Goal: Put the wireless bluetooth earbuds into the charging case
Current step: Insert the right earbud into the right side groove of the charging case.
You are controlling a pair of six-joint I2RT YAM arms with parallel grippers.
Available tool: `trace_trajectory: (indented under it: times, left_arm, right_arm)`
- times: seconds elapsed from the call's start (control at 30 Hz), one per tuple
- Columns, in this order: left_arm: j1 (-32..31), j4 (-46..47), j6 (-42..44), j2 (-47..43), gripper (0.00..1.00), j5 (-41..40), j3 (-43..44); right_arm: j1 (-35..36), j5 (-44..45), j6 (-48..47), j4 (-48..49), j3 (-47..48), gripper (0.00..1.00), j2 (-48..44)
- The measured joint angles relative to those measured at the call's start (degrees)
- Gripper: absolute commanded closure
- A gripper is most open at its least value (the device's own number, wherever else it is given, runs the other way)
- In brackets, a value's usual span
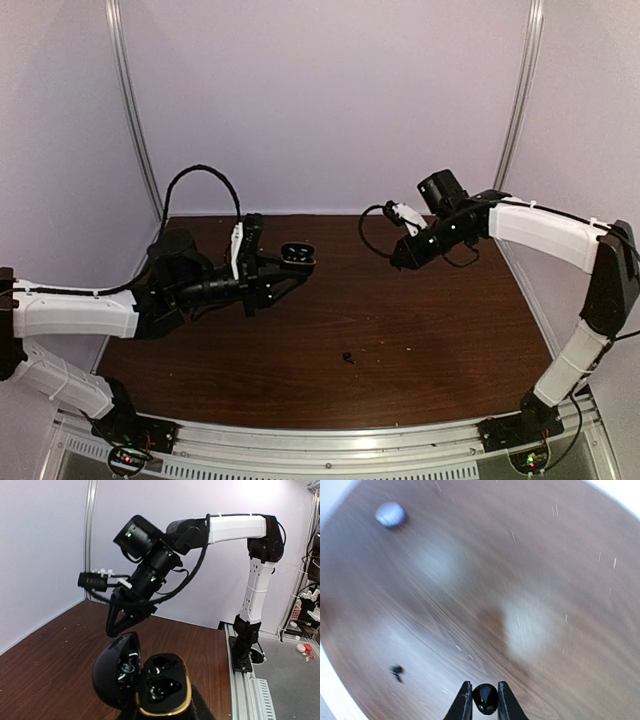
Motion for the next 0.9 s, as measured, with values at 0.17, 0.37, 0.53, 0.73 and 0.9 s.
trace_trajectory:
  times: [0.17,0.37,0.53,0.73,0.9]
  left_arm:
    - [0.24,4.66,0.24,0.00,1.00,-1.57,-1.60]
    - [0.33,13.42,2.08,0.00,1.00,-1.16,-4.15]
    - [0.35,19.45,5.35,0.33,1.00,2.29,-5.53]
    - [0.37,24.96,8.13,0.48,1.00,6.45,-5.60]
    - [0.37,26.75,9.92,0.46,1.00,8.22,-5.60]
  right_arm:
    - [0.83,-8.15,3.32,10.97,-0.22,0.84,-11.21]
    - [4.26,-16.17,8.26,25.40,-2.25,0.83,-20.87]
    - [11.58,-18.91,9.27,33.77,-5.31,0.83,-25.24]
    - [20.76,-18.53,7.39,38.10,-5.57,0.83,-26.53]
    - [26.99,-17.00,5.70,40.52,-5.79,0.83,-26.14]
